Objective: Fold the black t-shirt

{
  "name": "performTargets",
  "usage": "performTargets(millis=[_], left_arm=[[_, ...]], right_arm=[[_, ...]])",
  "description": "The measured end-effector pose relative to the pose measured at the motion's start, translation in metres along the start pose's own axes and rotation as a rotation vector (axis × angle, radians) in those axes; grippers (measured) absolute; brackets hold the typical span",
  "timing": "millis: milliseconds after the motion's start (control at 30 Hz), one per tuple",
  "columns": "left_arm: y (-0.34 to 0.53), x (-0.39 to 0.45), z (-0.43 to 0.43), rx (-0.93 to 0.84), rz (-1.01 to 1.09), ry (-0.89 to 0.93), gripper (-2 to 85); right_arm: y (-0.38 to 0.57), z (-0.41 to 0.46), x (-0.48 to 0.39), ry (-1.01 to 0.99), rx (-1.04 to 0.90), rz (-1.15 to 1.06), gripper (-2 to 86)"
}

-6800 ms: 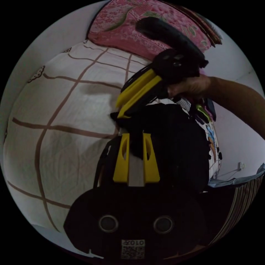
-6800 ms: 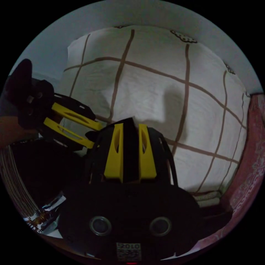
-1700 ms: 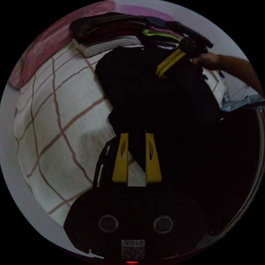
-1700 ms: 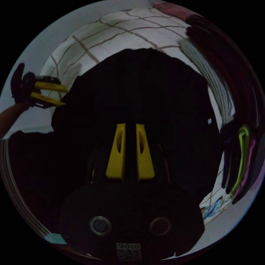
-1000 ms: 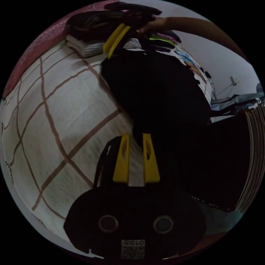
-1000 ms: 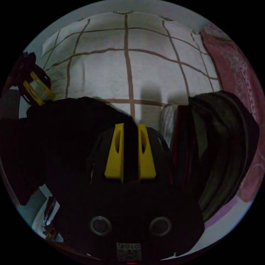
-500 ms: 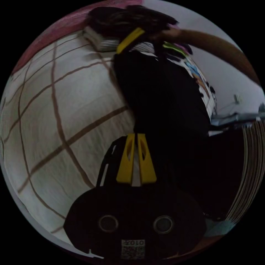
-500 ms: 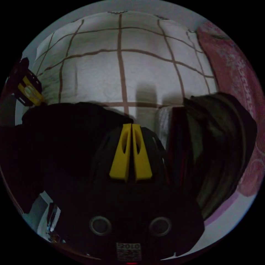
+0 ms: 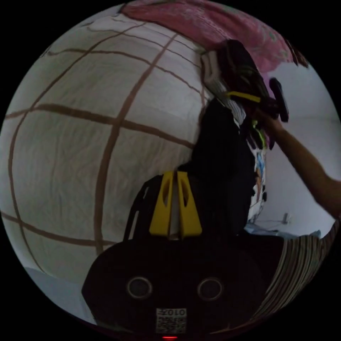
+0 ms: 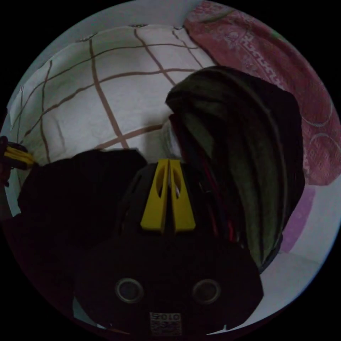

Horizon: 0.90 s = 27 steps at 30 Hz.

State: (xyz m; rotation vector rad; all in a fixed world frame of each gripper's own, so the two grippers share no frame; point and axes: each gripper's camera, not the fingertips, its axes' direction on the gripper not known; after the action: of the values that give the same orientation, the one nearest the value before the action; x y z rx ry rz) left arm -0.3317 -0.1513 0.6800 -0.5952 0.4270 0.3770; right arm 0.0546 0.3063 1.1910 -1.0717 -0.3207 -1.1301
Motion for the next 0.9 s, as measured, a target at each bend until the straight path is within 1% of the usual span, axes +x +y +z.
performTargets(millis=[100,167,233,367,433,500,533,600,700,767,833,900], left_arm=[[0.006,0.005,-0.007,0.038,0.012,0.005,1.4],[0.01,0.013,-0.011,0.047,0.056,-0.022,1.6],[0.014,0.017,-0.014,0.048,0.075,-0.064,2.0],[0.021,0.012,-0.023,0.052,0.075,-0.073,2.8],[0.016,0.022,-0.025,0.052,0.143,-0.105,2.8],[0.004,0.043,-0.018,0.029,0.25,-0.109,2.5],[0.001,0.048,-0.014,0.015,0.271,-0.103,2.4],[-0.008,0.065,0.006,-0.045,0.332,-0.108,1.7],[-0.01,0.081,0.034,-0.146,0.363,-0.189,1.0],[-0.009,0.085,0.038,-0.149,0.346,-0.236,0.8],[-0.009,0.088,0.034,-0.136,0.313,-0.283,0.8],[-0.004,0.092,0.019,-0.046,0.283,-0.343,1.2]], right_arm=[[0.007,-0.013,0.001,-0.104,0.079,0.008,3.7],[0.013,-0.015,-0.005,-0.242,0.112,0.003,5.2],[0.015,-0.011,-0.012,-0.285,0.105,0.006,5.6],[0.012,0.006,-0.019,-0.33,0.047,0.028,5.7],[0.007,0.015,-0.02,-0.358,0.014,0.034,5.1],[0.003,0.023,-0.021,-0.334,-0.039,0.036,4.2],[0.001,0.026,-0.021,-0.295,-0.072,0.029,3.7],[-0.002,0.028,-0.021,-0.259,-0.079,0.024,3.5],[-0.003,0.035,-0.022,-0.227,-0.093,-0.01,3.8],[-0.001,0.04,-0.023,-0.208,-0.084,-0.05,4.4],[0.002,0.037,-0.018,-0.216,-0.048,-0.042,4.9],[0.008,0.027,-0.01,-0.221,0.033,0.007,4.9]])
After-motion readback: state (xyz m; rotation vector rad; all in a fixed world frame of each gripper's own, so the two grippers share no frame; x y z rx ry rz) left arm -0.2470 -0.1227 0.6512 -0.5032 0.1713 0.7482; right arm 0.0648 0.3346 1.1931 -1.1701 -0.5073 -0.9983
